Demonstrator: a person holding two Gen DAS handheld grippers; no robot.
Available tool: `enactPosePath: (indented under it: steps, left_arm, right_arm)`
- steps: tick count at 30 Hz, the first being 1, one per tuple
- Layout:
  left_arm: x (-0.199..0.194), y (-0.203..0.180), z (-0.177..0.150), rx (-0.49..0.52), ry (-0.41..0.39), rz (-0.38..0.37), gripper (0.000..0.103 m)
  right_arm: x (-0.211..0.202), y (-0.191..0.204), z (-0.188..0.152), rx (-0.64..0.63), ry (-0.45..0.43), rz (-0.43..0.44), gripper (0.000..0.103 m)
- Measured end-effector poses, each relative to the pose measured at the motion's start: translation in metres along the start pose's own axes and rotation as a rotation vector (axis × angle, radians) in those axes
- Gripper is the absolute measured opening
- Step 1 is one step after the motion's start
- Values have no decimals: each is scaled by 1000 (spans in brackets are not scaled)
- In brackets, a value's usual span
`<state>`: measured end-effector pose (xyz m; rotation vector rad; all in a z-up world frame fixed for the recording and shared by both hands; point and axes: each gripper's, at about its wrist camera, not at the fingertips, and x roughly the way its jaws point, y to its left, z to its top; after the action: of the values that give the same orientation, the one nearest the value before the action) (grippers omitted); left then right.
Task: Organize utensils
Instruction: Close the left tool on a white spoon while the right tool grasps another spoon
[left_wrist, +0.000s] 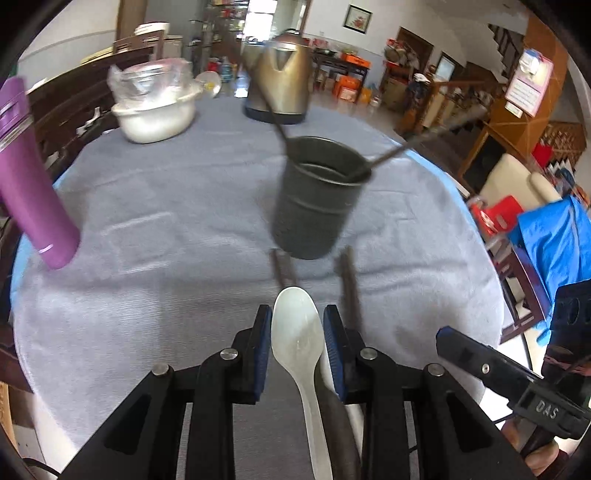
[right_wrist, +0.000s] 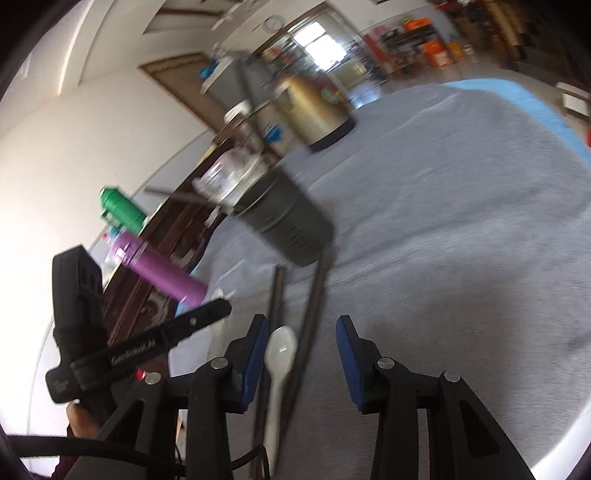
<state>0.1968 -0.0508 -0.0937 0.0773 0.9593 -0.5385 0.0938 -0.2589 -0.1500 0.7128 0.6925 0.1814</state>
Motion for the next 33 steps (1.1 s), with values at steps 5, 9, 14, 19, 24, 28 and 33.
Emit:
enactPosePath:
  steps: [5, 9, 14, 19, 24, 28, 33]
  left_arm:
    - [3, 18, -7, -36, 12, 36, 30]
    - [11, 23, -15, -54, 28, 43, 30]
    - [20, 28, -21, -74, 53, 42, 30]
    - [32, 34, -26, -84, 97, 43, 30]
    - [31, 41, -26, -71, 115, 49, 30]
    - [30, 48, -26, -58, 143, 44, 34]
    - [33, 56, -24, -51, 189, 46, 40]
  right_arm:
    - [32, 21, 0, -63, 110, 52, 39]
    - [55, 31, 2, -78, 156, 88, 39]
    - [81, 22, 4, -62, 211, 24, 41]
    - [89, 21, 6, -88, 254, 13, 44]
    - [90, 36, 5, -220, 308, -46, 50]
    - [102, 45, 0, -318, 385, -89, 50]
    - [116, 54, 0, -412, 437, -145, 50]
